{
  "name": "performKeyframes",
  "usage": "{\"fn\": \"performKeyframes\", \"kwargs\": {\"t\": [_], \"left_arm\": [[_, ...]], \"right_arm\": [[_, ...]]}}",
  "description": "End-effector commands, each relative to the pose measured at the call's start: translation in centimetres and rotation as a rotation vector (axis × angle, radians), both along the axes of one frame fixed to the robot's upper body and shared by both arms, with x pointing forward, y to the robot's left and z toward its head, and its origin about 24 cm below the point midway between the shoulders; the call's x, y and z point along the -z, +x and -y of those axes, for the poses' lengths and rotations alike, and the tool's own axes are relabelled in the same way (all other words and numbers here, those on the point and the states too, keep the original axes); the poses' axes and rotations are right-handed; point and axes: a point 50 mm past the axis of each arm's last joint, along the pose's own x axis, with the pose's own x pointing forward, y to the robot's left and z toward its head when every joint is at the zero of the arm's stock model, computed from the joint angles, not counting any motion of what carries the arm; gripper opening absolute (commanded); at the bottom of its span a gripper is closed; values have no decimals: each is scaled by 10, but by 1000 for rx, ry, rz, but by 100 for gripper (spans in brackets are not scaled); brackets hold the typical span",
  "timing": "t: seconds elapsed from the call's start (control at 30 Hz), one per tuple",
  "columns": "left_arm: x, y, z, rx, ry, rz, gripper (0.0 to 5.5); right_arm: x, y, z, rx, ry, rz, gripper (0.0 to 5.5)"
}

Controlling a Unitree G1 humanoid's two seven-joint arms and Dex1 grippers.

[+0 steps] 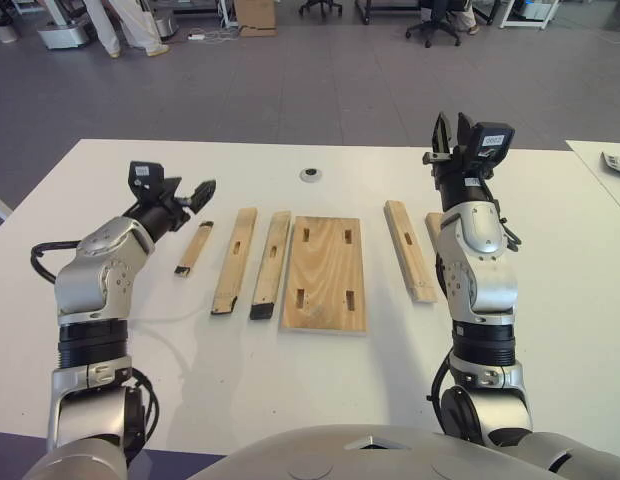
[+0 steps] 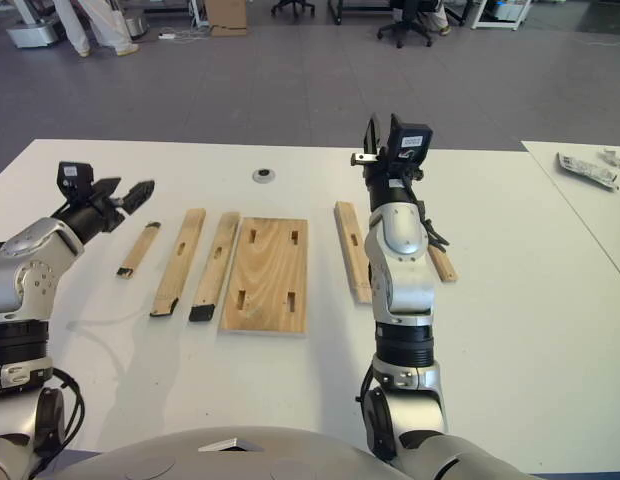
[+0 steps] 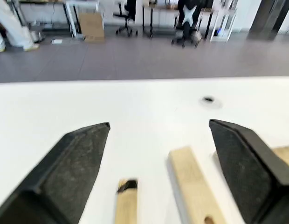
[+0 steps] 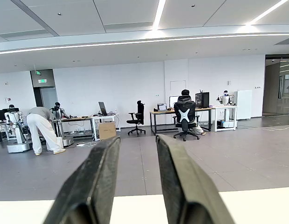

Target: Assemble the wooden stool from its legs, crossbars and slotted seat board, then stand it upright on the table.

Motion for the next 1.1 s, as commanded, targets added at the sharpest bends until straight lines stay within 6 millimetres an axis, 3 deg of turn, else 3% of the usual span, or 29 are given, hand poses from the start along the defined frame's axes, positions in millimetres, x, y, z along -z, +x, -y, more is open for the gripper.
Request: {"fn": "performKeyframes", "kwargs": {"t": [0.03, 0.23, 0.43, 0.5, 0.73, 0.9, 1.1], "left_arm": [[21, -7, -9, 46, 75, -146, 393], [55, -17, -30, 34, 127, -309, 393], [88, -42, -34, 67, 116, -462, 393], [94, -50, -41, 38, 115, -487, 354], [100, -55, -56, -4, 149, -507, 234], [106, -57, -50, 29, 146, -512, 147], [100, -42, -45, 43, 165, -428, 130]], "right_arm": [[-3, -1, 1, 10, 34, 4, 145], [-4, -4, 5, 34, 51, 8, 145], [-5, -3, 6, 37, 52, 11, 145], [-5, -3, 6, 39, 53, 11, 147], [-9, -4, 8, 57, 69, 32, 147], [-11, -4, 10, 73, 83, 45, 147], [-14, -2, 16, 94, 143, 51, 147]]}}
